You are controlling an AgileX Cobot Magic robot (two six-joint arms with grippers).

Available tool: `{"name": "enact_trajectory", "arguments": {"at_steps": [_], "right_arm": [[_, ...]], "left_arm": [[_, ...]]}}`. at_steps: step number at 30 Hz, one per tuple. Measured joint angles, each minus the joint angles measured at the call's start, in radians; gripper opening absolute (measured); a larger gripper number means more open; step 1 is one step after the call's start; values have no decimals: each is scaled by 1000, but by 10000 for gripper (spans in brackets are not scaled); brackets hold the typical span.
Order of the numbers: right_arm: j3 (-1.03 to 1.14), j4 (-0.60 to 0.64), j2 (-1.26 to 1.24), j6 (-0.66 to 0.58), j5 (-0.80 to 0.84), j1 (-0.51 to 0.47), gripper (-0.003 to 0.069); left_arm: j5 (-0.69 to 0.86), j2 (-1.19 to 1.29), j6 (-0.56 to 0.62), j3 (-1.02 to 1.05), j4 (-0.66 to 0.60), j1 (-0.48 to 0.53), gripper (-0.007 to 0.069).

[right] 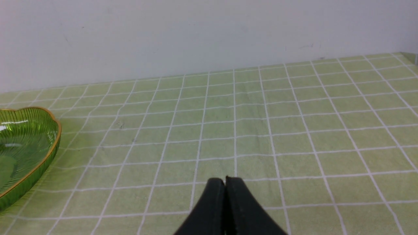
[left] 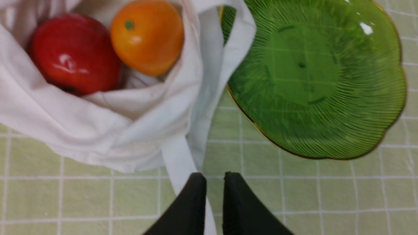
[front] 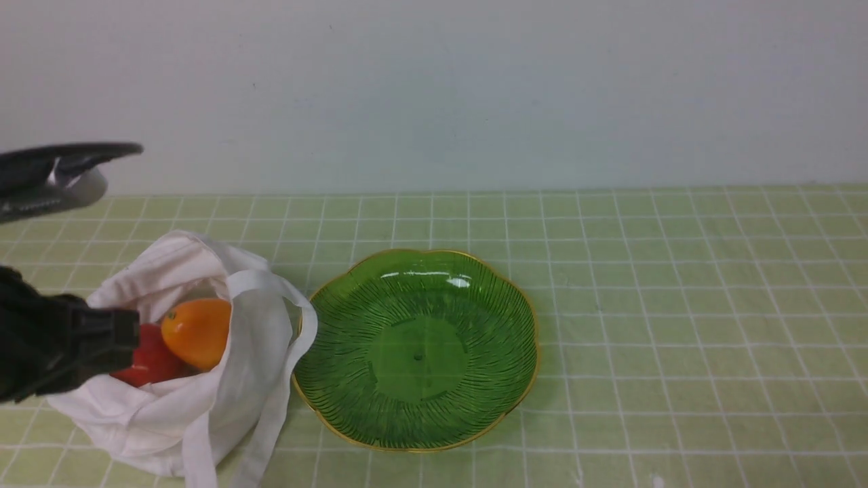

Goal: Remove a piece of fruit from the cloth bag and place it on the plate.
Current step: Use the left arm to grab a mango from the bag

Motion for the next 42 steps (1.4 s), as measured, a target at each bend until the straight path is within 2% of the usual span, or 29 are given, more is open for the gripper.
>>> {"name": "enact_trajectory", "arguments": {"at_steps": [1,3,5,7,8,9,10,11,13,16,29,32,39,42], "right_arm": [[0,0,0,0,0,0,-15],[0,0,0,0,0,0,-15],[0,0,0,0,0,0,-15],[0,0,0,0,0,0,-15],[0,0,0,0,0,0,-15],[0,0,0,0,0,0,-15],[0,0,0,0,0,0,-15],[0,0,0,0,0,0,-15],[0,0,0,0,0,0,-15],[0,0,0,0,0,0,-15],[0,0,0,0,0,0,-15],[0,0,0,0,0,0,-15],[0,0,0,0,0,0,-15],[0,0,0,0,0,0,-15]], "left_arm": [[-2,29,-2,-18,11,0,115],[-29,140,-14,-71,53,0,221],[-40,178,-14,-84,62,0,267],[-68,273,-21,-112,69,0,375],[-70,281,-21,-114,70,0,375],[-85,341,-21,-134,71,0,461],[-86,347,-21,-137,72,0,461],[-100,388,-21,-153,73,0,528],[-117,439,-21,-175,75,0,603],[-167,499,-21,-188,75,0,671],[-239,641,-25,-189,75,0,675],[-255,650,-25,-189,75,0,641],[-262,682,-26,-196,56,0,507],[-275,695,-28,-202,42,0,502]]}}
